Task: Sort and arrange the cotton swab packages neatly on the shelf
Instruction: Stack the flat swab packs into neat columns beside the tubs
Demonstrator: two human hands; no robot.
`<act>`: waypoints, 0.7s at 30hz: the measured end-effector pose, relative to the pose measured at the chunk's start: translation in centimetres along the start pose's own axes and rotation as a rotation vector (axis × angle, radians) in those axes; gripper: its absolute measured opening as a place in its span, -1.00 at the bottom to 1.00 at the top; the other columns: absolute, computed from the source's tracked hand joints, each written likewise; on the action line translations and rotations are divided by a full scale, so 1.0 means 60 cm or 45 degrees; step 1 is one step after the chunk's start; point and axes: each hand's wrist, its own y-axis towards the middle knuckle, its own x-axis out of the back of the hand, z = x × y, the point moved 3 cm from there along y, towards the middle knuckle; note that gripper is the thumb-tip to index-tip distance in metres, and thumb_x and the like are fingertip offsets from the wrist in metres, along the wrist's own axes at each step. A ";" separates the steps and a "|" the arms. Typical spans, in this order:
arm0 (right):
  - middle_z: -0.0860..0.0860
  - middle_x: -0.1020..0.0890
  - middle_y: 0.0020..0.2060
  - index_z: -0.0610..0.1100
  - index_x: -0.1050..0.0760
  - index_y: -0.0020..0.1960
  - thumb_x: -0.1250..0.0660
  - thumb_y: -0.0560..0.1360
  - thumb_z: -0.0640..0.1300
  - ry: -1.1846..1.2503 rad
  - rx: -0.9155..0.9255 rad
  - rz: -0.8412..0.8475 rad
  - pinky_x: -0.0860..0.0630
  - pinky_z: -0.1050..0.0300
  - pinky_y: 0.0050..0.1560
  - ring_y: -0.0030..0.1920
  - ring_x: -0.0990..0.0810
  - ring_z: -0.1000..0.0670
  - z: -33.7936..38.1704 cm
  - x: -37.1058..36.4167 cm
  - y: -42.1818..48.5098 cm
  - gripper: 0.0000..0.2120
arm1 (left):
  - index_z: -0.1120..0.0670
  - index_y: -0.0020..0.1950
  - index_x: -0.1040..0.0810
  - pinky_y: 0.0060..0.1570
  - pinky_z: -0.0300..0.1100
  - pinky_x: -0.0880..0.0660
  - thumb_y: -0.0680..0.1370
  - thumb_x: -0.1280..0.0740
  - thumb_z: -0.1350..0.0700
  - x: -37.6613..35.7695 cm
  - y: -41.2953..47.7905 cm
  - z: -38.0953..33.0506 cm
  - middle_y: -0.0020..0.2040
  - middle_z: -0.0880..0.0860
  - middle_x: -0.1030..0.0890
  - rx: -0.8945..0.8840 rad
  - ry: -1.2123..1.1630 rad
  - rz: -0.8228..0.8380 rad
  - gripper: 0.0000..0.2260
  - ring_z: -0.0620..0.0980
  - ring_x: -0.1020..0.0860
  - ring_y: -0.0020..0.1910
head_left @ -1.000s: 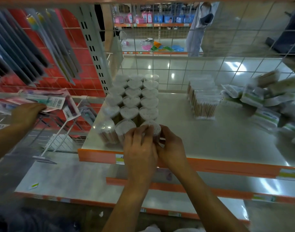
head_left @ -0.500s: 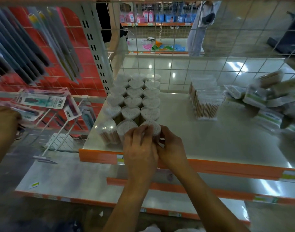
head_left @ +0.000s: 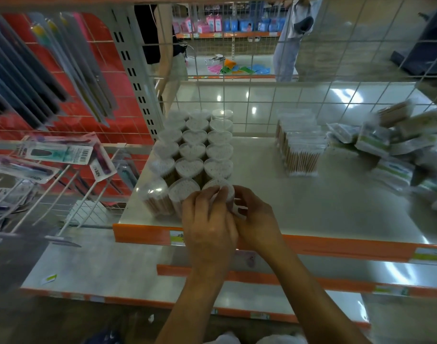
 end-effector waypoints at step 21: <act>-0.04 -0.60 -0.13 -0.13 -0.57 -0.18 -0.37 0.39 -0.36 -0.229 0.001 -0.304 -0.58 0.03 -0.02 -0.12 -0.61 -0.01 -0.086 0.228 0.001 -0.86 | 0.17 -0.03 -0.63 0.07 -0.23 -0.37 0.43 -0.26 0.23 -0.144 0.014 -0.176 -0.03 0.09 -0.59 -0.134 -0.316 0.292 -0.80 0.07 -0.47 0.02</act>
